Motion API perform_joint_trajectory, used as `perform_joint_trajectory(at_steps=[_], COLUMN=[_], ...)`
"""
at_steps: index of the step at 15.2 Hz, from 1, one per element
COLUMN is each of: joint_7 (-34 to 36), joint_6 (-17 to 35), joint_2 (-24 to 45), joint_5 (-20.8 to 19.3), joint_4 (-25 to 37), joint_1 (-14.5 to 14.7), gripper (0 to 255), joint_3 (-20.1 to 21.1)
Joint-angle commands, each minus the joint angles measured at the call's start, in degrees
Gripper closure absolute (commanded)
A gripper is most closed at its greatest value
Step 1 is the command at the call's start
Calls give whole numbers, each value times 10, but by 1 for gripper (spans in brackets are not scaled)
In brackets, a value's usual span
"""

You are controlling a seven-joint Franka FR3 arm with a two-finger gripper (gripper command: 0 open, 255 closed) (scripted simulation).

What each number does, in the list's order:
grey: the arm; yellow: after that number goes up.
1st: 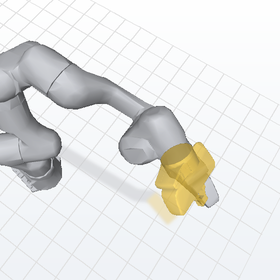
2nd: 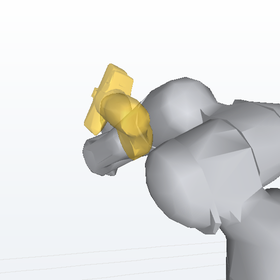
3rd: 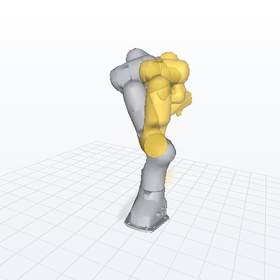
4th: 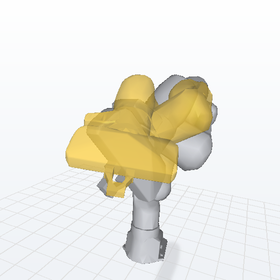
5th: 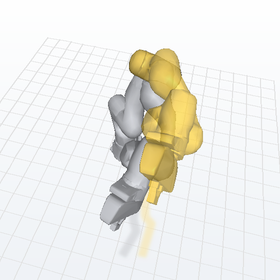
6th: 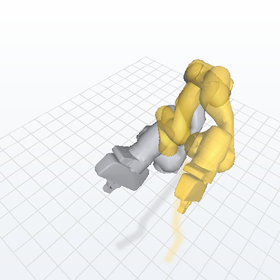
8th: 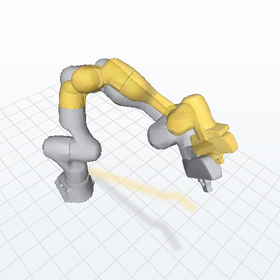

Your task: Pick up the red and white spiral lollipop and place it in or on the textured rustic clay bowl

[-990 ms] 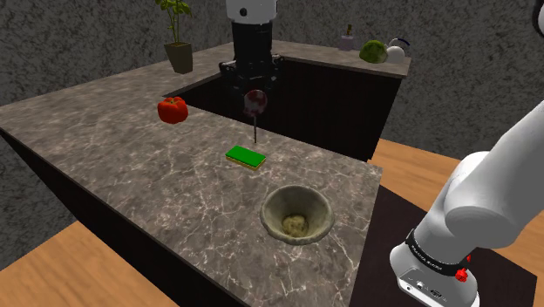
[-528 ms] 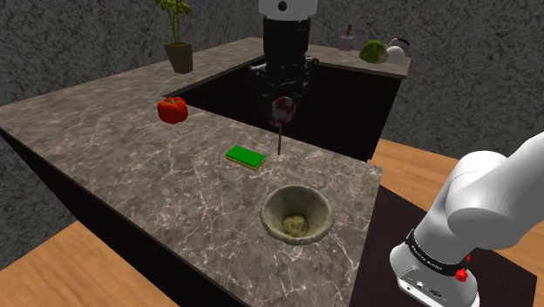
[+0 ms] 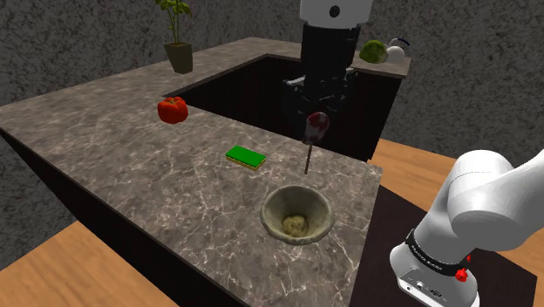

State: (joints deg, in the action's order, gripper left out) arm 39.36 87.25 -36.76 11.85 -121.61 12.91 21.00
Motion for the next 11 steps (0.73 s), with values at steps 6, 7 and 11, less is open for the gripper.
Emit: perform_joint_trajectory(at_steps=[6, 7, 11], joint_7=[-3, -3, -5], joint_6=[48, 56, 85], joint_2=[-15, -17, -22], joint_5=[8, 9, 14], joint_4=[-63, -72, -106], joint_1=[5, 6, 8], gripper=[255, 255, 255], joint_3=[6, 8, 12])
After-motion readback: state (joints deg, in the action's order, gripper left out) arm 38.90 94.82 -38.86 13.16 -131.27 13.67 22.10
